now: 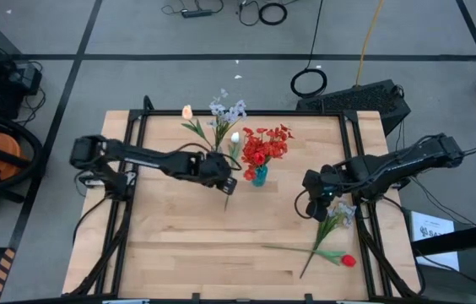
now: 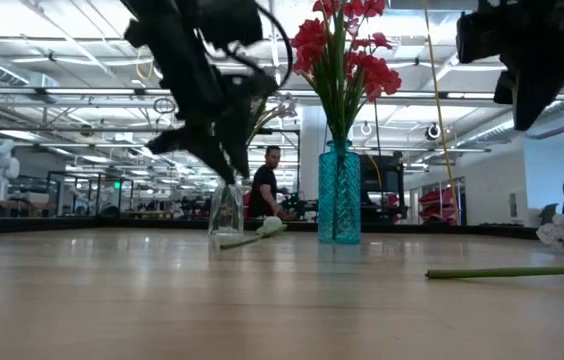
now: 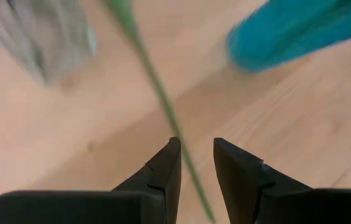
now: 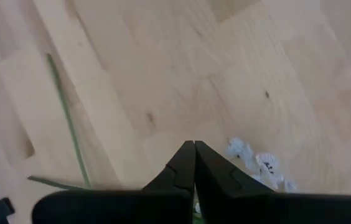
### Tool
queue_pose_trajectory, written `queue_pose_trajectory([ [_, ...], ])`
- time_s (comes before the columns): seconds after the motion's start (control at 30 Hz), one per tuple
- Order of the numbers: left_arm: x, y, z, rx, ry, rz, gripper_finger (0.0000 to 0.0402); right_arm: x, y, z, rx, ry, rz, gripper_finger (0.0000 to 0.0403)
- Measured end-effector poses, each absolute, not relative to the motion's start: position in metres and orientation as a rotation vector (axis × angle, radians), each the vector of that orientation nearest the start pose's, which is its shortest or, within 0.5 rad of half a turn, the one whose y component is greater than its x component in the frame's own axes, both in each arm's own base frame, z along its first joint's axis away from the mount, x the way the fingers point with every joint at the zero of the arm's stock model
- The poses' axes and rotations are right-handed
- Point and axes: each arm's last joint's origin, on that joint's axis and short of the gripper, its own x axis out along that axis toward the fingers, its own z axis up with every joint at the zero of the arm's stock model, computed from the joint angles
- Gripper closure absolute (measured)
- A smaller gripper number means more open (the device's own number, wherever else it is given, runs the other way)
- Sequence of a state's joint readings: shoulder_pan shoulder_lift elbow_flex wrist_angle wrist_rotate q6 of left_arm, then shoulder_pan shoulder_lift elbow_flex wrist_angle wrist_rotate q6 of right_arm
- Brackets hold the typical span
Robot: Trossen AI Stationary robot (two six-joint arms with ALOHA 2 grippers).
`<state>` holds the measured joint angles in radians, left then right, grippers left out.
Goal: Sort flowers into vase by color
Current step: Put the white tulip into the transparent vase
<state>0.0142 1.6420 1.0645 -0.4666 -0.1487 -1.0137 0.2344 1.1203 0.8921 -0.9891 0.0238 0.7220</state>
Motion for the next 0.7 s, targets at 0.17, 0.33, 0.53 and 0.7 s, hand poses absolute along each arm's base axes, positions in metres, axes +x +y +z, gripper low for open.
queue_pose_trajectory([
  [0.17,0.338,0.006,0.167,-0.941,0.949,0.678,0.0301,0.183,0.043,0.261,0.417,1.147,-0.185,0.0403],
  [0.33,0.348,0.001,0.143,-0.98,0.964,0.691,0.0301,0.18,0.042,0.265,0.377,1.122,-0.147,0.0403],
  [0.53,0.353,0.0,0.123,-0.971,1.006,0.711,0.0302,0.179,0.042,0.267,0.319,1.112,-0.107,0.0403],
  [0.7,0.349,-0.005,0.116,-1.014,1.067,0.763,0.0353,0.179,0.042,0.267,0.274,1.109,-0.086,0.0403],
])
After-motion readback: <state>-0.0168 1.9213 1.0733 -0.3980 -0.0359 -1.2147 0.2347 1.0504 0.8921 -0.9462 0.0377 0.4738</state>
